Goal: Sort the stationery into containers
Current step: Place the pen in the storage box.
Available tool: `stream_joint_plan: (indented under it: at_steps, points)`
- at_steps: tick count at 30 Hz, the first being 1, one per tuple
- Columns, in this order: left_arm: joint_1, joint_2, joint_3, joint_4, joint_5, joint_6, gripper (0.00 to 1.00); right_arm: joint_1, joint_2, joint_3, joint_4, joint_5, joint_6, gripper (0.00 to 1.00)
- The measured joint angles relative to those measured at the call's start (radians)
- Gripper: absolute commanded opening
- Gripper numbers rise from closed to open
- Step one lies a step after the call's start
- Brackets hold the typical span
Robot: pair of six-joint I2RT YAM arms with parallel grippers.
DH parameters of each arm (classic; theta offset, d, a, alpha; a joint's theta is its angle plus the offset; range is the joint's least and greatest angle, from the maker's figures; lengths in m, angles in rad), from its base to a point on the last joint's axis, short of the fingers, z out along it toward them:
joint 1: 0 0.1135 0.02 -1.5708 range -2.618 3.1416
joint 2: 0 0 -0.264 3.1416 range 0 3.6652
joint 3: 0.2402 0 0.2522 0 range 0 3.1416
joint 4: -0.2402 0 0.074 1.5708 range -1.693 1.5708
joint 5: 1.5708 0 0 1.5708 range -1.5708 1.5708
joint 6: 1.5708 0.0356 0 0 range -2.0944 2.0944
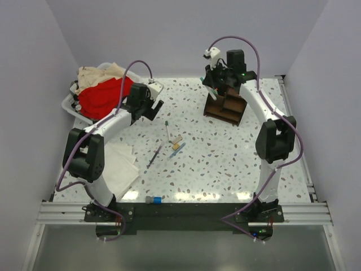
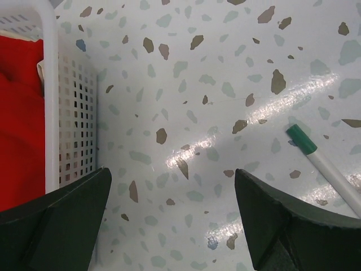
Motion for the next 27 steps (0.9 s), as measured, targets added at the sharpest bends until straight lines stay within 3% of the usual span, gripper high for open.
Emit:
stream_joint_plan:
  at_steps: [11, 27]
  points:
    - [0.0, 0.047, 0.022, -0.017, 0.002, -0.022, 0.96, -0.029, 0.0, -0.054, 0.272, 0.069, 0.17, 0.0]
    - [0.0, 0.122, 0.129, -0.049, 0.002, -0.038, 0.95, -0.084, 0.0, -0.134, 0.391, 0.158, 0.166, 0.0]
